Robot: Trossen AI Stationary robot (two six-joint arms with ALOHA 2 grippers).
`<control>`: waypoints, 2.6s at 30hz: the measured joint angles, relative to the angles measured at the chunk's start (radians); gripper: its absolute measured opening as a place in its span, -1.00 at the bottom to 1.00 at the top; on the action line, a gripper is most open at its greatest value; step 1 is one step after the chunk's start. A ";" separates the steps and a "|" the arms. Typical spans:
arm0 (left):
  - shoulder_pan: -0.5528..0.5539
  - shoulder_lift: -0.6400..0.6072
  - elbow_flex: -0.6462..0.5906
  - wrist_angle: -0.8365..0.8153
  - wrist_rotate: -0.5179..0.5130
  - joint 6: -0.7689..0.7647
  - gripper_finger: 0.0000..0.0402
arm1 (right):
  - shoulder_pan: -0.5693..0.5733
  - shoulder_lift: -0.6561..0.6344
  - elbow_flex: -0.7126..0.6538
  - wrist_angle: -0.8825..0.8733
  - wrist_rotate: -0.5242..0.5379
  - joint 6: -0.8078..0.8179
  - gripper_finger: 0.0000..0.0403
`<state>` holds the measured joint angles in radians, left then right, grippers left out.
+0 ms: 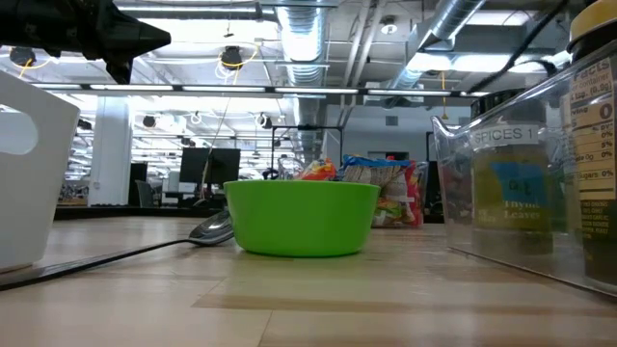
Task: Pick & Place Food Item
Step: Put the red noodle pack into the top transparent bin
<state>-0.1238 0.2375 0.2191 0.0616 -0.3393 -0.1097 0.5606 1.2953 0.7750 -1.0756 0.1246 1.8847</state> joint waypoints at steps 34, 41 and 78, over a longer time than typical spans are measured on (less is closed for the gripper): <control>0.000 0.000 0.000 0.000 0.000 0.000 -0.96 | -0.008 0.000 0.068 -0.137 0.631 -0.053 -1.00; 0.000 0.000 0.000 0.000 0.000 0.000 -0.96 | -0.014 0.000 0.068 -0.136 0.736 -0.058 -1.00; 0.000 0.000 0.000 0.000 0.000 0.000 -0.96 | -0.307 -0.001 0.382 0.413 0.795 -1.165 -1.00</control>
<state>-0.1240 0.2377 0.2192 0.0612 -0.3391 -0.1097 0.2538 1.2945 1.1568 -0.6624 0.9194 0.7199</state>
